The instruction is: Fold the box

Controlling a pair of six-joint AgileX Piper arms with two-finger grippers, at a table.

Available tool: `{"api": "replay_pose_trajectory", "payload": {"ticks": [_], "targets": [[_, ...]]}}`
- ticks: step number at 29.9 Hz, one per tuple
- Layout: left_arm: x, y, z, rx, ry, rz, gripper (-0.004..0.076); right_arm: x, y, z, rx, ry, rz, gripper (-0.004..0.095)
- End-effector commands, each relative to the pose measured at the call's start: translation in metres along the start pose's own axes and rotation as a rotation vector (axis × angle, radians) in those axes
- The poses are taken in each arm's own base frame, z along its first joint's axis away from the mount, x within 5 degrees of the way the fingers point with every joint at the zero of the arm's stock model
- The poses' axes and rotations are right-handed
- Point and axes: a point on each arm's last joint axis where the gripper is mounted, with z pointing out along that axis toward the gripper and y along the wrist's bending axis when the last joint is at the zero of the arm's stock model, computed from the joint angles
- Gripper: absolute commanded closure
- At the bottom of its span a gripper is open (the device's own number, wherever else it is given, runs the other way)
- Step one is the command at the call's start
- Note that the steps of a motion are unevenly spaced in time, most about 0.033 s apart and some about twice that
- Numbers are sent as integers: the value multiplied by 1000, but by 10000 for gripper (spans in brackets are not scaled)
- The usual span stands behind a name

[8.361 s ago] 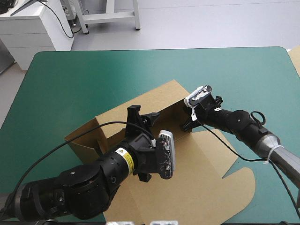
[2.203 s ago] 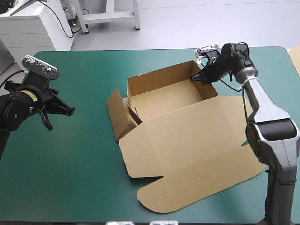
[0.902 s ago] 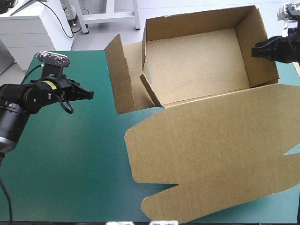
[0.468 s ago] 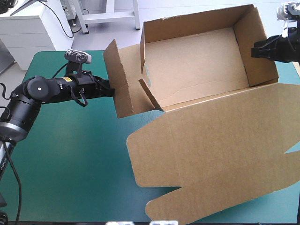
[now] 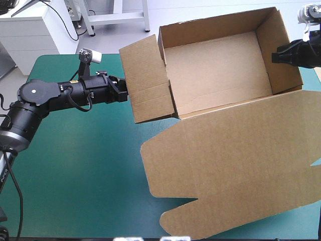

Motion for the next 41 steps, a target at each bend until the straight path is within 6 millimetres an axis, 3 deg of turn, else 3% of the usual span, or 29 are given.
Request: {"api": "replay_pose_trajectory", "payload": {"ticks": [1, 8, 14, 19, 26, 29, 36, 41], "targets": [[-15, -23, -12, 119, -111, -16, 715, -12, 11, -22, 2, -134, 5, 927], [-20, -28, -13, 183, -159, -52, 715, -13, 13, -19, 2, -136, -2, 922], [-23, -32, -14, 224, -188, -84, 699, -21, 29, -7, 31, -178, -39, 921], [-20, -35, -14, 260, -161, -77, 573, -27, 43, -3, 16, -226, -64, 922], [-21, -44, -17, 364, -178, -34, 270, -28, 51, 0, 19, -225, -97, 922], [-23, -48, -19, 408, -196, -36, 195, -28, 50, 0, 26, -223, -98, 922], [-24, -39, -16, 305, -206, -66, 194, -28, 55, 1, 25, -222, -110, 921], [-37, -38, -20, 183, -229, -52, 195, -32, 66, 4, 29, -254, -119, 921]]}}
